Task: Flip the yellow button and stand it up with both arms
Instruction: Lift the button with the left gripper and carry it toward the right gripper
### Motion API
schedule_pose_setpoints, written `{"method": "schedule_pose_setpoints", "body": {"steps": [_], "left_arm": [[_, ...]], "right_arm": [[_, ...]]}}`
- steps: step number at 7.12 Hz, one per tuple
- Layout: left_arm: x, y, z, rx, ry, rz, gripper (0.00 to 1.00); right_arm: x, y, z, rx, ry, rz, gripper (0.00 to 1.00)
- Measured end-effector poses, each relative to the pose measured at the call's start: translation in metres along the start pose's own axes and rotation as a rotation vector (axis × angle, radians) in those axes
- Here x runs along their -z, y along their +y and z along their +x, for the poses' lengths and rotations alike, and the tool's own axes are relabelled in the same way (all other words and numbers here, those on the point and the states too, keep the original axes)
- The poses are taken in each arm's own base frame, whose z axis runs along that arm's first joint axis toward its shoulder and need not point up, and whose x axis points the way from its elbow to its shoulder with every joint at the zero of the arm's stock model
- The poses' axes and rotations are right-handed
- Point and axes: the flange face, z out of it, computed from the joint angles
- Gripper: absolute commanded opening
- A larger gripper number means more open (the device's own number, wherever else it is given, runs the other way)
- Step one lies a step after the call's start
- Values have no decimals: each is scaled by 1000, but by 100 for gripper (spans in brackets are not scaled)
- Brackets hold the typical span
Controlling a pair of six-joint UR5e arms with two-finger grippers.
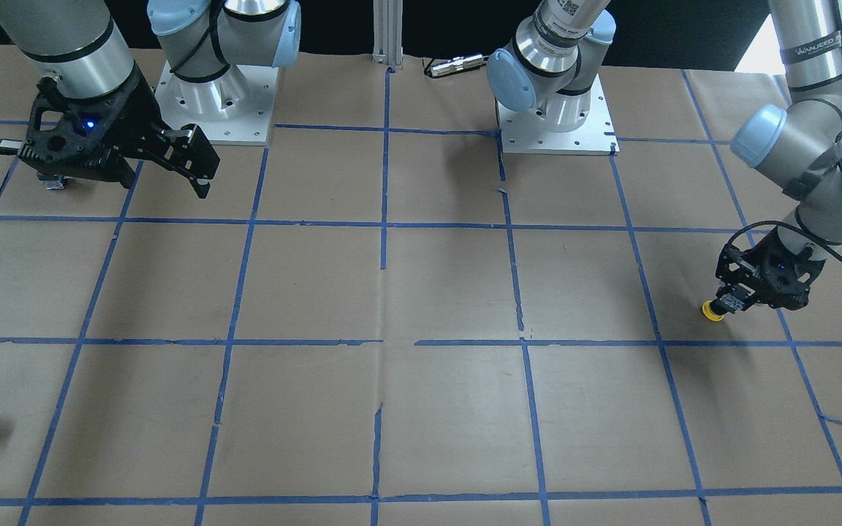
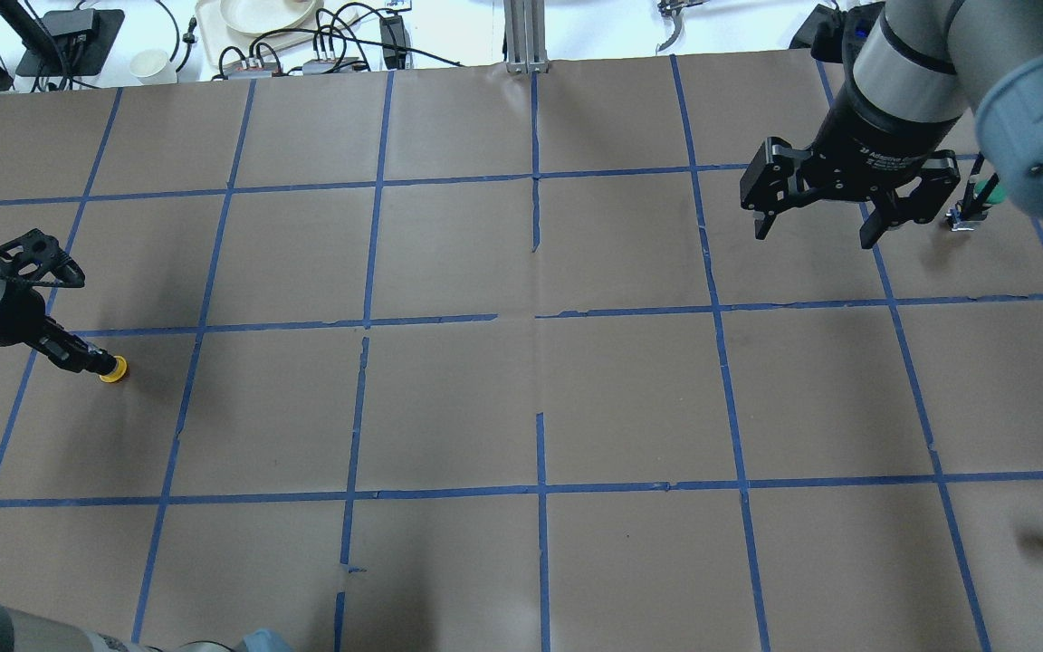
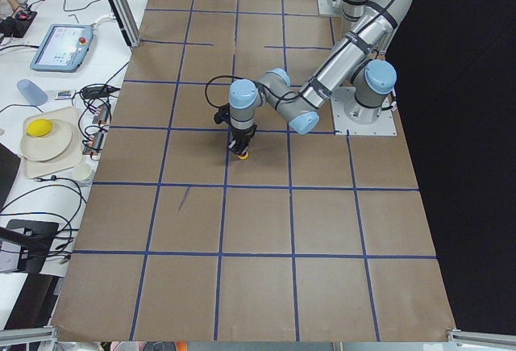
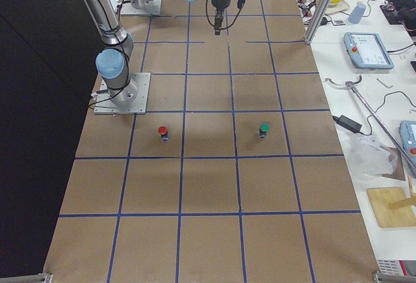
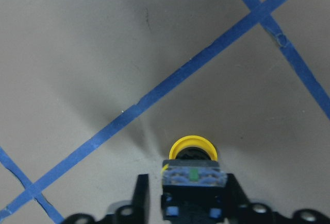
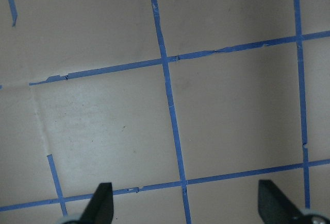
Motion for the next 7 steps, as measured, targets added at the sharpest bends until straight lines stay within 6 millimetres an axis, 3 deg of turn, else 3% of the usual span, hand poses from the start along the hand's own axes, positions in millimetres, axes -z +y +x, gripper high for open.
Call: {"method": "schedule_pose_setpoints", "body": {"steps": [2, 3, 7], "left_arm": [[19, -10, 14, -9, 35, 29, 15], [38, -26, 36, 6, 110, 82, 15], [111, -114, 174, 275, 582, 301, 13]], "right_arm": [[-2, 0, 0, -8, 3, -3, 100], [-2, 1, 0, -13, 4, -4, 100], [-3, 2, -3, -8, 0, -8, 100]]}}
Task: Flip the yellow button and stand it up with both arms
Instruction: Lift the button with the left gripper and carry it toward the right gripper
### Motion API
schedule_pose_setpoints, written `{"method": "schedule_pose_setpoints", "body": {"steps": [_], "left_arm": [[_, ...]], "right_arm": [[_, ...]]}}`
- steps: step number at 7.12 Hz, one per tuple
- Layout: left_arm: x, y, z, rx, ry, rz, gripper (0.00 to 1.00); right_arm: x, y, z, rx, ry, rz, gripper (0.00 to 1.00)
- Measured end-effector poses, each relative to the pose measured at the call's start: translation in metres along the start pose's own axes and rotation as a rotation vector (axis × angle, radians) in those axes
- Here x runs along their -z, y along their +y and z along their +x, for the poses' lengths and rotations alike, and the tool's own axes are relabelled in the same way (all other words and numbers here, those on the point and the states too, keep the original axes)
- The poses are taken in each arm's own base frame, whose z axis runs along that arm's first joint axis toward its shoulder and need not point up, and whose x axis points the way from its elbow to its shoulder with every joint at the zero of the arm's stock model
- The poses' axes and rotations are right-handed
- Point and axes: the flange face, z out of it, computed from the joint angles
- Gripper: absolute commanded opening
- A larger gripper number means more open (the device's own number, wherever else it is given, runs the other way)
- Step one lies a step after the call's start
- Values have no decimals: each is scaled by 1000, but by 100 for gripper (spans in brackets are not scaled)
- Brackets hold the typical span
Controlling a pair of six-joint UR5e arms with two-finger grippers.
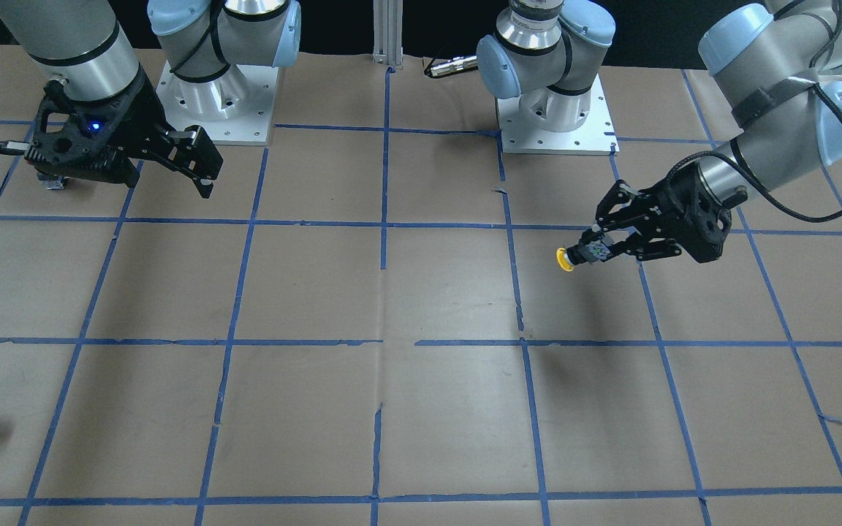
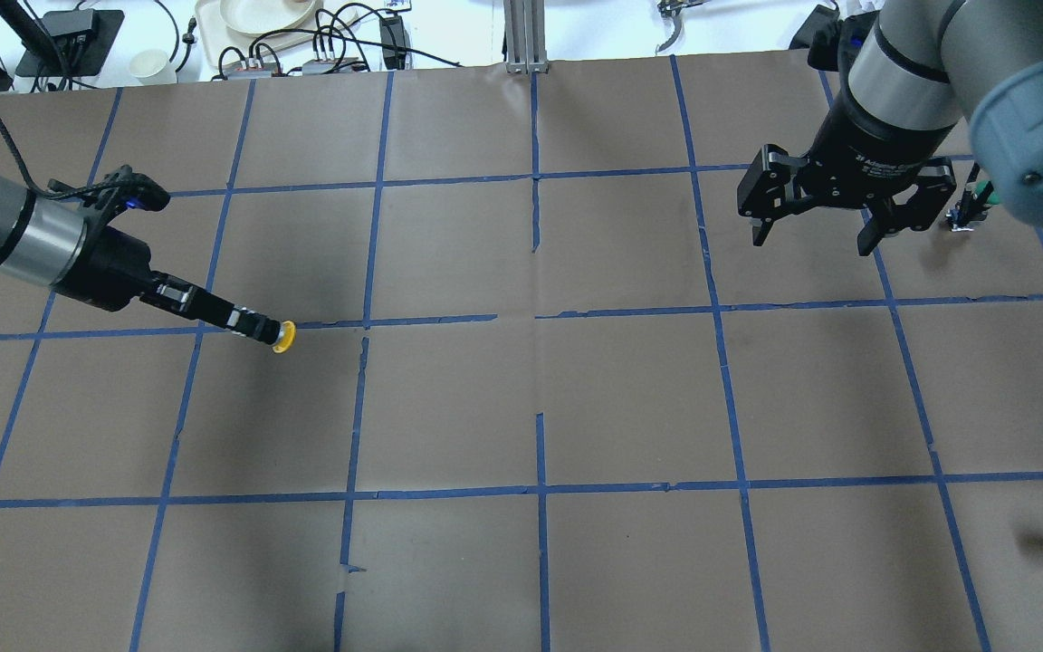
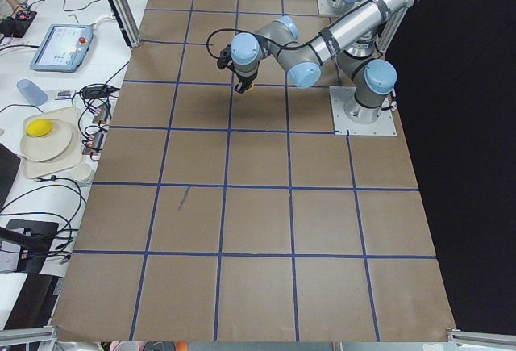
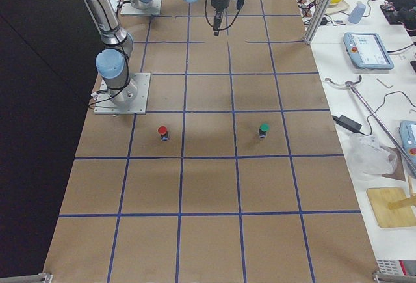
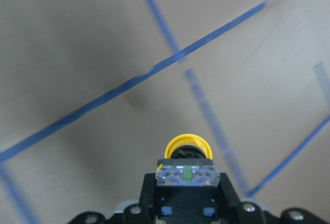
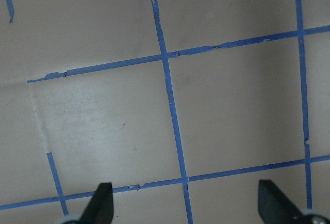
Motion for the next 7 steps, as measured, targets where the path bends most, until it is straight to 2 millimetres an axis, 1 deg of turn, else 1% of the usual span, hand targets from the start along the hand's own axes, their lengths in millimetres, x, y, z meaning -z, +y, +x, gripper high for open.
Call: {"method": "schedule_pose_setpoints", "body": {"steps": [1, 2, 3, 4, 5, 6, 7], "left_arm": [[-9, -10, 38, 76, 108, 53, 13], [-20, -21, 74, 147, 211, 92, 10], [-32, -32, 113, 199, 320, 118, 9], [-41, -41, 147, 245, 435, 137, 8], [-45, -47, 171, 292, 544, 156, 8], [-43, -53, 187, 334, 645, 183, 4], [-39, -57, 195, 369, 728, 208, 3]], "right_arm": [[-1, -1, 0, -11, -4, 0, 100], [-3, -5, -2, -62, -29, -9, 100], [-5, -10, -6, -163, -95, -29, 100], [-4, -17, -5, -285, -208, -63, 100], [0, -23, 2, -413, -347, -114, 100], [5, -28, 7, -519, -476, -174, 100], [11, -29, 5, -604, -586, -232, 100]]}}
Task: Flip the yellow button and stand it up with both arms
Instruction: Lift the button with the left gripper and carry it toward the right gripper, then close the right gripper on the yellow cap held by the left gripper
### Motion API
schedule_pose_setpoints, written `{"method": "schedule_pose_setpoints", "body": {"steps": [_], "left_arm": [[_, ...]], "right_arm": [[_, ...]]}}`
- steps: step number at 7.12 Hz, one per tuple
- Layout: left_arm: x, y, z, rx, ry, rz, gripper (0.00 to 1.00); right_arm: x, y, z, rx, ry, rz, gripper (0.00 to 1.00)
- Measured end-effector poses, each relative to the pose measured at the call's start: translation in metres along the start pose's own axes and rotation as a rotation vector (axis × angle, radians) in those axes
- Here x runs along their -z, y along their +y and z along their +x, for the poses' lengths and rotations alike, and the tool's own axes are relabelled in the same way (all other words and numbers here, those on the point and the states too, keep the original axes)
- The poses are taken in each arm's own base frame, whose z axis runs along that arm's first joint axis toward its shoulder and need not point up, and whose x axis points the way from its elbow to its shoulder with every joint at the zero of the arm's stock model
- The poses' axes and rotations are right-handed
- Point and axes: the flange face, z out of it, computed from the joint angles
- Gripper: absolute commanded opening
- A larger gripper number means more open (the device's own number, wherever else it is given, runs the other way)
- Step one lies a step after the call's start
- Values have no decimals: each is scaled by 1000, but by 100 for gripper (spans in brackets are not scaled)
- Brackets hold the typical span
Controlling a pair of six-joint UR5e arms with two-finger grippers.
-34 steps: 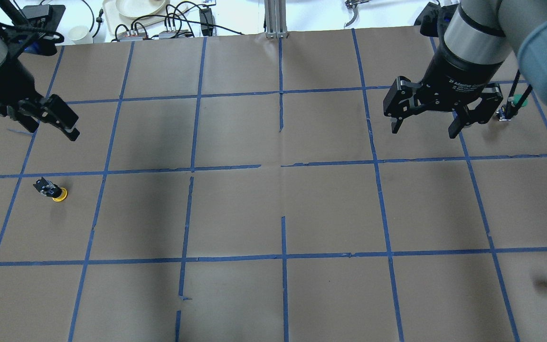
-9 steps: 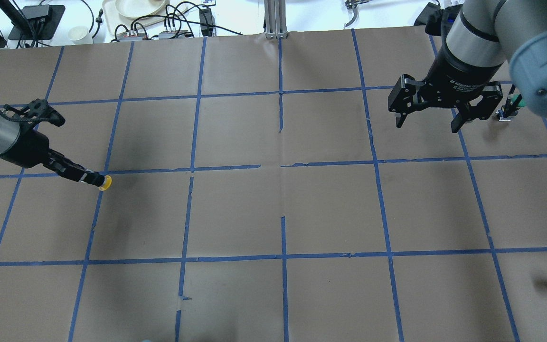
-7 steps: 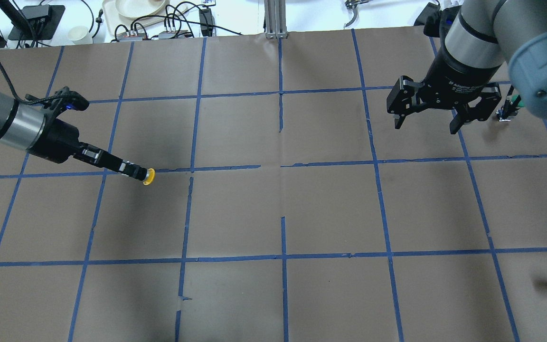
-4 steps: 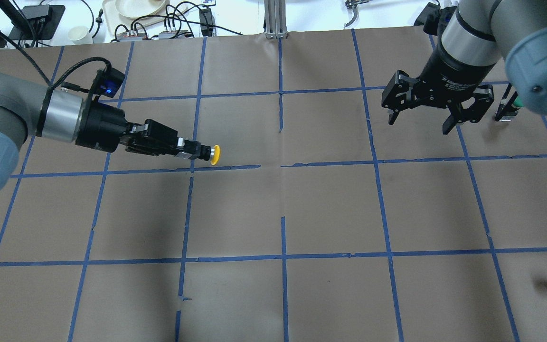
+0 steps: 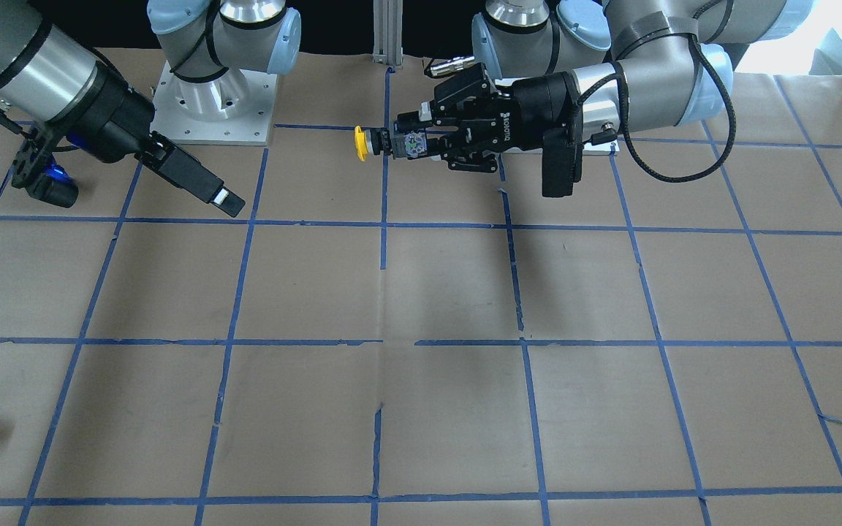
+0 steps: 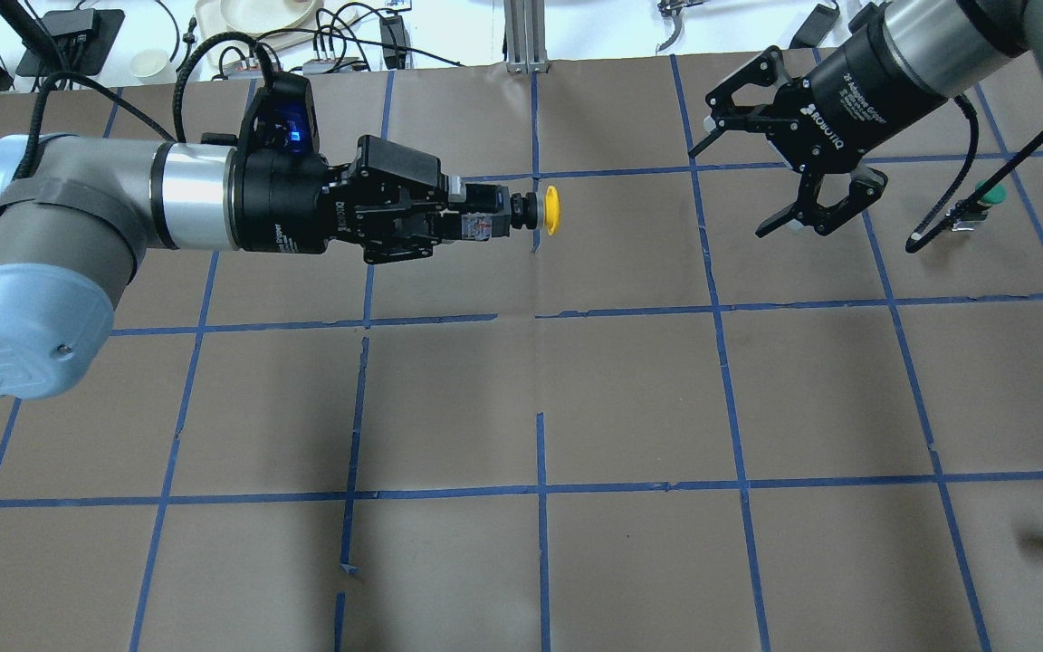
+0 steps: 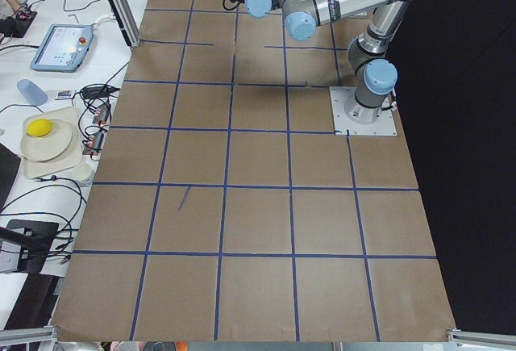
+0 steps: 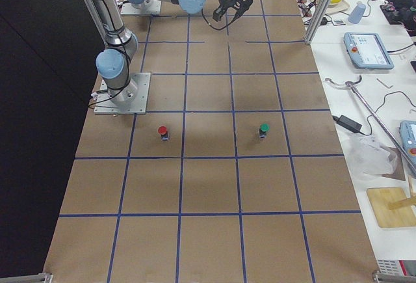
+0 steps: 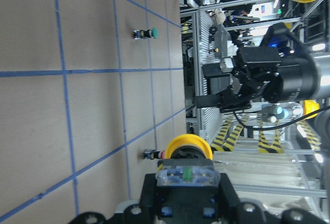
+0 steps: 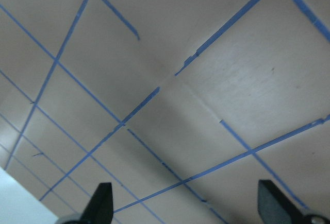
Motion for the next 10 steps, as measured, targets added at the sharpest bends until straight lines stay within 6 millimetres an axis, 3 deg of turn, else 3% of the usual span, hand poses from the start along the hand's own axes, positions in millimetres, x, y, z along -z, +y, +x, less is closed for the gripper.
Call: {"method": "schedule_pose_setpoints", "body": {"steps": [3, 7, 10], "left_arm": [[-15, 4, 19, 49, 141, 6, 3], [-20, 8, 27, 66, 164, -4, 3], [-20, 10, 29, 63, 165, -4, 3]], "right_arm": [[8, 16, -21, -232, -213, -172, 100], [20, 55, -33, -349, -307, -292, 99], [-2, 86, -40, -391, -243, -333, 99]]}}
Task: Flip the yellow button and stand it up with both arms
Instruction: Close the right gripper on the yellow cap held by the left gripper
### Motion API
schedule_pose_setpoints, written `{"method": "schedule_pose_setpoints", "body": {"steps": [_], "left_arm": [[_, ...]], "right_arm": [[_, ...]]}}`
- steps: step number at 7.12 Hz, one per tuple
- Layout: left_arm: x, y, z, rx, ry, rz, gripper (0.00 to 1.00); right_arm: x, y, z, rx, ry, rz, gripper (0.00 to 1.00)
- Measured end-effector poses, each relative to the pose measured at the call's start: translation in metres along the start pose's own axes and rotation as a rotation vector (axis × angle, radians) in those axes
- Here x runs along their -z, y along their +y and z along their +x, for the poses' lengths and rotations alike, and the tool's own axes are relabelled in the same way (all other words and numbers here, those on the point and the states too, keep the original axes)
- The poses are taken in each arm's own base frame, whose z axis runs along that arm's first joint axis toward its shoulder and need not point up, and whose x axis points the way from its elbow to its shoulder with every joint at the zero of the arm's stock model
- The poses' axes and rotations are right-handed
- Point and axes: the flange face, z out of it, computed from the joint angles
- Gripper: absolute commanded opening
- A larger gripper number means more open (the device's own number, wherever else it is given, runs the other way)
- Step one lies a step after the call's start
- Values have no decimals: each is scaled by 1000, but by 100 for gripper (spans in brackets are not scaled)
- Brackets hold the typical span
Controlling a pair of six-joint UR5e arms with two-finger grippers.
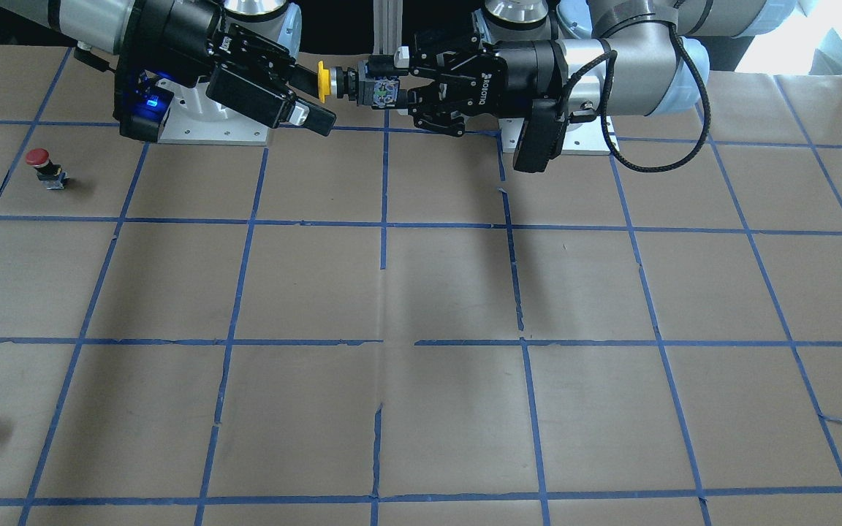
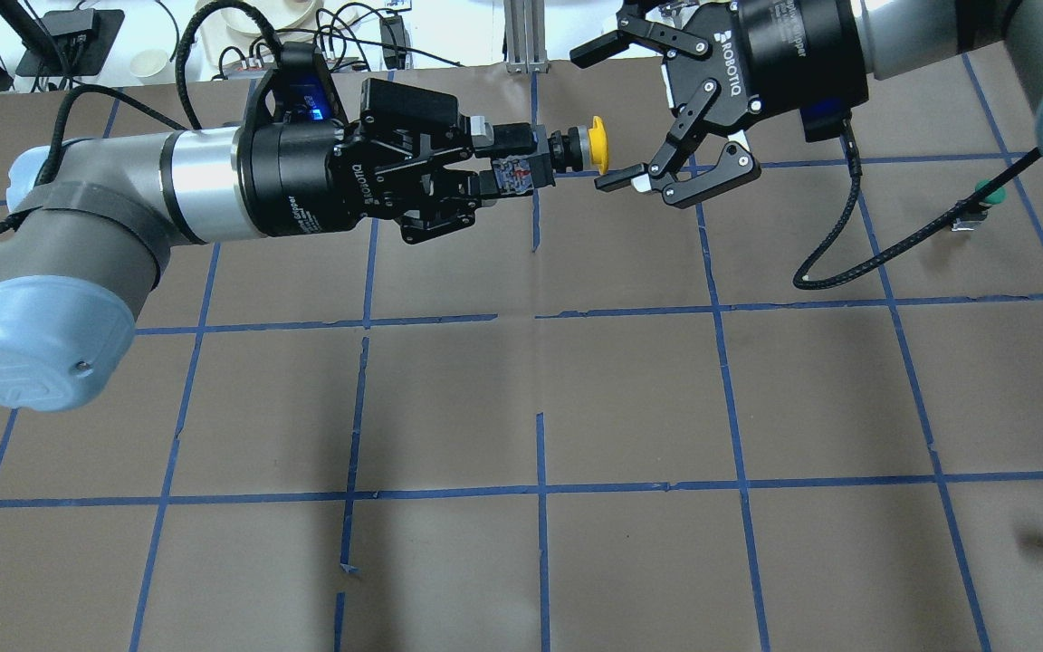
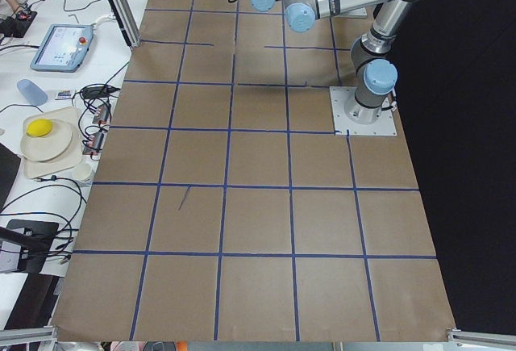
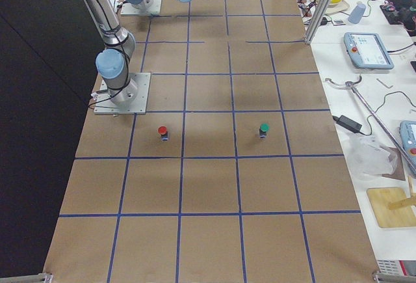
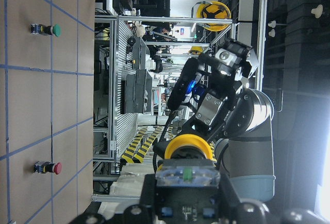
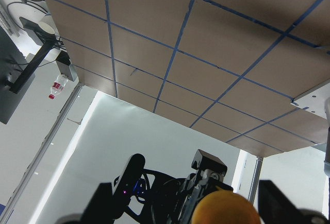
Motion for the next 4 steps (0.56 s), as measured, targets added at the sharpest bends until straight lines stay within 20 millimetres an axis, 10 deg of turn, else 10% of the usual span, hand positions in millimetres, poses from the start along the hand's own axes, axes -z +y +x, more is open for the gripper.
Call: {"method": "schedule_pose_setpoints", "body": {"steps": [4], "left_arm": [[0, 0, 5, -8, 2, 1, 3]], "right_arm": [[4, 6, 4, -23, 18, 41, 97]]}}
